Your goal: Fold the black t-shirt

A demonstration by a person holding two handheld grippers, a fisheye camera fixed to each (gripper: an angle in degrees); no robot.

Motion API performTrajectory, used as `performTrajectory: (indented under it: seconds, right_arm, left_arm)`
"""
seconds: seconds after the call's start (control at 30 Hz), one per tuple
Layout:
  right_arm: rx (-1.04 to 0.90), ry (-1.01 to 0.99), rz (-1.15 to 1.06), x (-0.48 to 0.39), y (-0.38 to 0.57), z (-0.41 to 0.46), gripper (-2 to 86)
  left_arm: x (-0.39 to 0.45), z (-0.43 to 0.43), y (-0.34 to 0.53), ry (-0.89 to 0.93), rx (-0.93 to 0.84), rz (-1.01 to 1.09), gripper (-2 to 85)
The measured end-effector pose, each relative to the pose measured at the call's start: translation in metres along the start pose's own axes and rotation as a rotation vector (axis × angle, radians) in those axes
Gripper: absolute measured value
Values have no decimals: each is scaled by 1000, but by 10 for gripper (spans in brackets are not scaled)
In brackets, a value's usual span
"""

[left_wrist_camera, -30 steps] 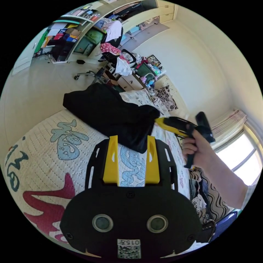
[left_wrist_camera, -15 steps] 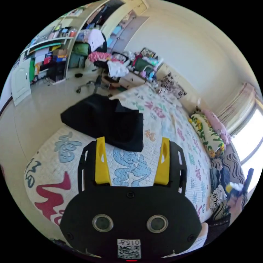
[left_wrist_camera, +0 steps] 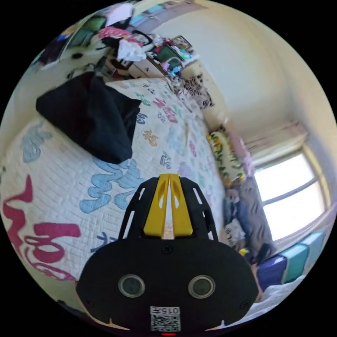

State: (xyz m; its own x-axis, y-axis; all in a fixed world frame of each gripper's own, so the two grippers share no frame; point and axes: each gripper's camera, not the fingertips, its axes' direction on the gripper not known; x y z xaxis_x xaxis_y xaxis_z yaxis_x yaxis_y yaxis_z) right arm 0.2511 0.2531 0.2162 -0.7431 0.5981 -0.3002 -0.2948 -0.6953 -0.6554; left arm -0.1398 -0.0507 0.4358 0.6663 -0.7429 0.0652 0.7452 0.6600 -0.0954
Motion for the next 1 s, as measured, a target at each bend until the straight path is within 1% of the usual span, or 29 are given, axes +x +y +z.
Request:
performTrajectory:
  seconds: [0.03, 0.07, 0.13, 0.2, 0.27, 0.37, 0.4, 0.47, 0.57, 0.6, 0.63, 0.7, 0.8, 0.87, 0.93, 0.97, 1.0]
  right_arm:
    - [16, -19, 14, 3, 2, -5, -6]
    - [41, -51, 27, 8, 5, -15, -6]
    - [64, -63, 27, 11, 11, -33, -6]
    - [82, 1, 24, 15, 23, -58, -6]
    - [75, 51, 58, 24, 32, -73, -6]
    - [80, 89, 140, 40, 48, -93, -6]
    - [86, 104, 175, 46, 52, -99, -6]
    - [96, 117, 222, 52, 54, -104, -6]
    - [84, 112, 246, 58, 44, -105, -6]
    - [70, 114, 240, 58, 36, -102, -6]
    - [62, 114, 235, 58, 31, -101, -6]
    - [33, 99, 203, 59, 13, -93, -6]
    - [-8, 49, 163, 62, -5, -80, -6]
    - [-35, 16, 150, 65, -12, -72, -6]
    - [-51, -18, 132, 67, -17, -67, -5]
    - [-55, -33, 121, 68, -18, -67, -5]
    - [-49, -41, 112, 69, -18, -69, -5]
  left_arm:
    - [-5, -7, -1, -28, 65, -35, -5]
    - [-6, -11, -3, -47, 94, -45, -3]
    - [-15, -27, -8, -165, 219, -120, 11]
    - [-28, -37, -12, -232, 306, -168, 32]
    - [-46, -39, -20, -240, 327, -237, 63]
    - [-73, -25, -41, -189, 237, -307, 89]
    - [-80, -14, -49, -166, 172, -325, 97]
    - [-88, 4, -60, -118, 98, -337, 88]
    - [-103, 27, -68, 70, 26, -415, 34]
    - [-107, 33, -67, 180, 24, -424, 17]
    - [-108, 32, -64, 254, 52, -427, 6]
    - [-99, 26, -57, 283, 100, -356, -2]
    - [-63, 18, -44, 296, 88, -185, -7]
    - [-42, 18, -32, 404, 63, -120, -9]
    - [-1, 25, -9, 590, -6, -18, -9]
    - [13, 28, -1, 604, -33, 12, -9]
    - [44, 35, 16, 640, -100, 112, -9]
